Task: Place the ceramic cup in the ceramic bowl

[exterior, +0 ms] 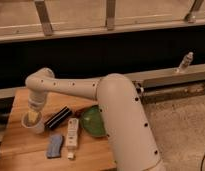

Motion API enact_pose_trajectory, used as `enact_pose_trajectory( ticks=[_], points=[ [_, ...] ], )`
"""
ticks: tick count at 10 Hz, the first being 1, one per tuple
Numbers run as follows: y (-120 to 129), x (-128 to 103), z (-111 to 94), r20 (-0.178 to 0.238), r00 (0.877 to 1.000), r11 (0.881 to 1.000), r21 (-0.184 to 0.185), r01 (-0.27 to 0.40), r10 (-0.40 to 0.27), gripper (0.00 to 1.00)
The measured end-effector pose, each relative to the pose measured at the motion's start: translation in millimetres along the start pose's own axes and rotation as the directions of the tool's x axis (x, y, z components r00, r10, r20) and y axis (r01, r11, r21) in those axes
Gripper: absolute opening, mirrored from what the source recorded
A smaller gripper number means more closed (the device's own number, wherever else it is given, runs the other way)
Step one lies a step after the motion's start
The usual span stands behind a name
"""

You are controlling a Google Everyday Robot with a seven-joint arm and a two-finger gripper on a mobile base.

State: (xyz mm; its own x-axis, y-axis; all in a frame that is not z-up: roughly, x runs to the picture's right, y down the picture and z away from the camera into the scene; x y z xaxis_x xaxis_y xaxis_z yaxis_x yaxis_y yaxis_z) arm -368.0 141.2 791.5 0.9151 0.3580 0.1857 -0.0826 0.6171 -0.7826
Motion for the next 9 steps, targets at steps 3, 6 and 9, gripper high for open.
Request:
enact_pose_trajectory(
  ticks=[3, 6, 9],
  points=[
    [5, -5, -6, 0.04, 0.999, 1.0, -0.011, 0.014, -0.013, 0.08],
    [6, -31, -35, 0.179, 0.98, 0.995, -0.041, 0.09, -0.081, 0.0],
    [-11, -58, -75, 0.152, 0.979, 0.99, -0.004, 0.138, -0.136, 0.0]
  ],
)
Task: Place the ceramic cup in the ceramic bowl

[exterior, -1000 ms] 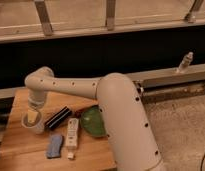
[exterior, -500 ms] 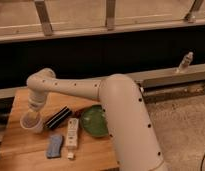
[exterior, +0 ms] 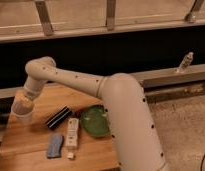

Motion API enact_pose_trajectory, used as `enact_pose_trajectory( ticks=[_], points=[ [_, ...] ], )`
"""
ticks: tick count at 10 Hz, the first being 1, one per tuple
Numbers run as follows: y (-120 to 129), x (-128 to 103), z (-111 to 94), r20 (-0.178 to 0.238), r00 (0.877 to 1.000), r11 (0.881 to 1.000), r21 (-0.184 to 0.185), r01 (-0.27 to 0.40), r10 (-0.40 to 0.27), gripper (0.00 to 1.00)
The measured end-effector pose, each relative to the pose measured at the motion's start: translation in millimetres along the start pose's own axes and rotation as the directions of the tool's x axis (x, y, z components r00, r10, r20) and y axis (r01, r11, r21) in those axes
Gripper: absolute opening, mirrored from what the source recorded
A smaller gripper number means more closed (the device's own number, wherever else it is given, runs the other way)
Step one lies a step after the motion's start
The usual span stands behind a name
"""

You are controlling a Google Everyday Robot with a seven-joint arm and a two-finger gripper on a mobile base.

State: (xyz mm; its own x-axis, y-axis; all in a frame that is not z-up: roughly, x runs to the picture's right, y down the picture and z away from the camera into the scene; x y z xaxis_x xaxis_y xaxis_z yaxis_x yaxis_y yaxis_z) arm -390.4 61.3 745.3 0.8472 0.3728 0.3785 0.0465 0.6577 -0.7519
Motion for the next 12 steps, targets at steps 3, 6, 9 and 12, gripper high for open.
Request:
enact_pose_trajectory(
  ticks=[3, 6, 9, 12],
  points=[
    [-40, 14, -35, -0.1, 0.994, 0.997, 0.068, -0.032, 0.038, 0.0],
    [-44, 52, -68, -0.127, 0.985, 0.987, 0.124, -0.104, 0.119, 0.0],
    [-26, 117, -115, -0.119, 0.962, 0.956, 0.197, -0.22, 0.246, 0.0],
    [-6, 164, -147, -0.099, 0.934, 0.916, 0.252, -0.311, 0.344, 0.0]
  ],
)
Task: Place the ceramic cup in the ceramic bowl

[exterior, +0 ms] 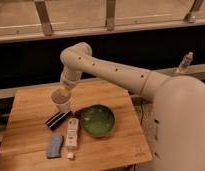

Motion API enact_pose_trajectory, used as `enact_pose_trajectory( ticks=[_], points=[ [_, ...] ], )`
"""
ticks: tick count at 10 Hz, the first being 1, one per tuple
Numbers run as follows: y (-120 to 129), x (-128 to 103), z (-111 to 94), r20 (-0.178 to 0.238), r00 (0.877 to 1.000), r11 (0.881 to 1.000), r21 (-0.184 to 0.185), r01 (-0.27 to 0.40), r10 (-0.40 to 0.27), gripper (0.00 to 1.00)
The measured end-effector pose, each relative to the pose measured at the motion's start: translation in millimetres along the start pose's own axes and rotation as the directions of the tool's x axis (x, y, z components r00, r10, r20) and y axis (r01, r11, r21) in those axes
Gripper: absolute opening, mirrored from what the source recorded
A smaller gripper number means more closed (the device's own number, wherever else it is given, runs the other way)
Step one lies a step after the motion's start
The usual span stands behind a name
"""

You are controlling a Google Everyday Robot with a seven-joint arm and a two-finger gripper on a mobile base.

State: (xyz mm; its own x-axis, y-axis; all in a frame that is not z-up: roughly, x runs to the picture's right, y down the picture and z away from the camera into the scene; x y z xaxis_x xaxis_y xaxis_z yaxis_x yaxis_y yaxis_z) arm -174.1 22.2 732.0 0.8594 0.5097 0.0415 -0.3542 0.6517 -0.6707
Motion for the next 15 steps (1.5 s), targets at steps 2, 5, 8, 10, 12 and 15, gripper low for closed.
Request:
enact_pose_trajectory(
  ticks=[2, 5, 8, 10, 12, 15],
  points=[
    [2, 3, -2, 0.0, 1.0, 1.0, 0.003, -0.006, 0.006, 0.0],
    [2, 3, -2, 0.0, 1.0, 1.0, 0.003, -0.006, 0.006, 0.0],
    [-11, 16, -11, 0.009, 0.999, 0.999, 0.021, -0.049, 0.049, 0.0],
    [-22, 42, -25, 0.018, 0.995, 0.994, 0.044, -0.097, 0.096, 0.0],
    [-32, 90, -44, 0.034, 0.984, 0.982, 0.069, -0.178, 0.176, 0.0],
    [-43, 144, -39, 0.045, 0.959, 0.957, 0.075, -0.282, 0.279, 0.0]
  ],
)
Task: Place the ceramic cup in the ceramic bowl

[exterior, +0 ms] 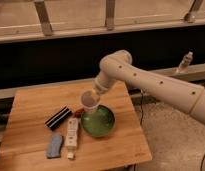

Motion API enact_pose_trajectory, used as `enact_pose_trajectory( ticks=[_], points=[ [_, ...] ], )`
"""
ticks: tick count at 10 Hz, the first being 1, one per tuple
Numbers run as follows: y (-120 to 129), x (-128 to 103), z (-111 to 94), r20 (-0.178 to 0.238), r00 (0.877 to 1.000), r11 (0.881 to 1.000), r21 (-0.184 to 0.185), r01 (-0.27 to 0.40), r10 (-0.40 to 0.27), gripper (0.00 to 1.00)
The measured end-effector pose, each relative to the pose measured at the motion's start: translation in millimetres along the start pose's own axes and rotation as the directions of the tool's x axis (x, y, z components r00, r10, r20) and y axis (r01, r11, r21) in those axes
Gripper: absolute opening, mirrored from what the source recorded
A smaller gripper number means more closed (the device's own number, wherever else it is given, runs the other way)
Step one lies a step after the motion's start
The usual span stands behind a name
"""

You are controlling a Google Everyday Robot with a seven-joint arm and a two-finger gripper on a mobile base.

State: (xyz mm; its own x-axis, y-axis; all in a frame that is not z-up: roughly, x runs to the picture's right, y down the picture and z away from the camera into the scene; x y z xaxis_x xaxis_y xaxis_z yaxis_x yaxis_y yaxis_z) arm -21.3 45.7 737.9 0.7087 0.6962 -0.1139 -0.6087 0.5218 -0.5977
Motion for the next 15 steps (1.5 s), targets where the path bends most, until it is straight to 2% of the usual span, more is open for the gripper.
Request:
enact_pose_trajectory(
  ticks=[3, 8, 10, 12, 15],
  points=[
    [-20, 24, 43, -0.009, 0.998, 0.998, -0.019, -0.063, 0.063, 0.0],
    [-20, 23, 45, -0.013, 0.998, 0.998, -0.017, -0.058, 0.058, 0.0],
    [-18, 13, 56, -0.055, 0.998, 0.999, -0.003, -0.036, 0.036, 0.0],
    [-21, 7, 65, -0.074, 0.996, 0.999, 0.0, -0.052, 0.052, 0.0],
    [-32, 28, 67, -0.093, 0.991, 0.995, 0.006, -0.097, 0.097, 0.0]
  ],
)
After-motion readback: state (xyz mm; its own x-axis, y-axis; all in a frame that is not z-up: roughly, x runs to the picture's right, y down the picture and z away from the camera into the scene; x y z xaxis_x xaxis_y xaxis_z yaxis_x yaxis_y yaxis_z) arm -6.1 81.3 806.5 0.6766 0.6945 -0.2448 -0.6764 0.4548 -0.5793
